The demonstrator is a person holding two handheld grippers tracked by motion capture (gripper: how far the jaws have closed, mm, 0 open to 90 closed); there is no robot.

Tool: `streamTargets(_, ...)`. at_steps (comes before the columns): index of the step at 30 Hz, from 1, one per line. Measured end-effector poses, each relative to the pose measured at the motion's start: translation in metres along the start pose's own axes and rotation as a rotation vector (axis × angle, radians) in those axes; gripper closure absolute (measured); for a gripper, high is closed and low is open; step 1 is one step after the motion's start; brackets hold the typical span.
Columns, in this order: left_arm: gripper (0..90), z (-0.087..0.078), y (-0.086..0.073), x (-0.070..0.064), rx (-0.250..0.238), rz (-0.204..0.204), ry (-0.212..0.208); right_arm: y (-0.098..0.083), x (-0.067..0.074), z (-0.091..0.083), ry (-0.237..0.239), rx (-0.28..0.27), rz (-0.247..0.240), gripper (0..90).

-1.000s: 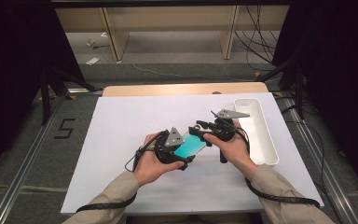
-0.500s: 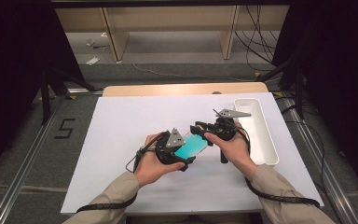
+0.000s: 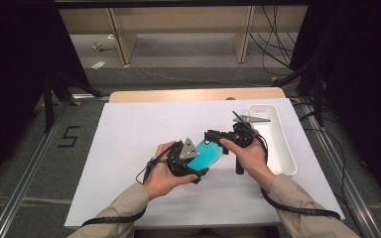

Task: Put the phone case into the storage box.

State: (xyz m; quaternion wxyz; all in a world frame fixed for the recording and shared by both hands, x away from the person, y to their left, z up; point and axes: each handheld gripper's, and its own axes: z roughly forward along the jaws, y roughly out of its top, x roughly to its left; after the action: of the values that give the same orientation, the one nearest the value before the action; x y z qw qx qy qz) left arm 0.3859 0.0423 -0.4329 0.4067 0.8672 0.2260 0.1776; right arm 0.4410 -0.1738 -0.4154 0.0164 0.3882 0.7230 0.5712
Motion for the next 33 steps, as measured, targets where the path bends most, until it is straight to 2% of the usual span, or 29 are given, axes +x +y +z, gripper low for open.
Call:
streamTargets(4, 17.0, 0.001, 0.001, -0.001, -0.008, 0.026, 0.015, 0.002, 0.002, -0.002, 0.018, -0.006, 0.034, 77.3)
streamTargets(5, 16.9, 0.001, 0.001, -0.001, -0.023, 0.029, -0.001, 0.005, 0.005, -0.006, 0.045, -0.014, 0.071, 79.7)
streamTargets(6, 16.7, 0.001, 0.001, -0.001, -0.023, 0.029, -0.001, 0.007, 0.008, -0.008, 0.07, -0.015, 0.077, 80.6)
streamTargets(7, 15.3, 0.0, 0.002, 0.002, -0.051, -0.001, -0.021, 0.01, 0.012, -0.01, 0.033, -0.017, 0.02, 80.6)
streamTargets(8, 14.5, -0.002, 0.001, 0.003, -0.05, -0.019, -0.032, 0.012, 0.015, -0.012, 0.031, -0.033, -0.005, 80.5)
streamTargets(9, 13.0, -0.002, 0.001, 0.003, -0.05, -0.019, -0.032, 0.012, 0.015, -0.012, 0.031, -0.033, -0.005, 80.5)
streamTargets(10, 10.8, -0.004, 0.001, 0.006, -0.073, -0.025, -0.039, 0.018, 0.016, -0.015, 0.051, -0.045, -0.001, 80.4)
streamTargets(12, 9.3, -0.005, 0.001, 0.008, -0.082, -0.029, -0.041, 0.022, 0.018, -0.018, 0.021, -0.049, -0.052, 80.5)
streamTargets(14, 6.5, -0.006, 0.0, 0.011, -0.101, -0.041, -0.048, 0.024, 0.017, -0.02, 0.023, -0.047, -0.069, 80.4)
streamTargets(19, 4.4, -0.005, -0.002, 0.012, -0.096, -0.047, -0.05, 0.025, 0.016, -0.021, 0.024, -0.032, -0.102, 80.3)
streamTargets(24, 4.4, -0.004, -0.005, 0.015, -0.094, -0.048, -0.055, 0.027, 0.017, -0.02, 0.032, 0.002, -0.183, 80.2)
streamTargets(25, 4.4, -0.004, -0.005, 0.015, -0.094, -0.048, -0.055, 0.027, 0.017, -0.02, 0.032, 0.002, -0.183, 80.2)
streamTargets(26, 4.6, -0.003, -0.005, 0.015, -0.102, -0.053, -0.054, 0.029, 0.017, -0.021, 0.036, 0.014, -0.219, 80.2)
streamTargets(27, 4.7, -0.003, -0.005, 0.015, -0.102, -0.053, -0.054, 0.029, 0.017, -0.021, 0.036, 0.014, -0.219, 80.2)
streamTargets(28, 5.4, -0.004, -0.006, 0.015, -0.106, -0.051, -0.061, 0.031, 0.018, -0.021, 0.048, 0.036, -0.273, 80.1)
streamTargets(30, 5.9, -0.004, -0.006, 0.016, -0.104, -0.049, -0.063, 0.034, 0.019, -0.023, 0.06, 0.057, -0.345, 80.1)
streamTargets(33, 6.3, -0.003, -0.007, 0.015, -0.106, -0.051, -0.066, 0.039, 0.021, -0.027, 0.074, 0.079, -0.417, 80.0)
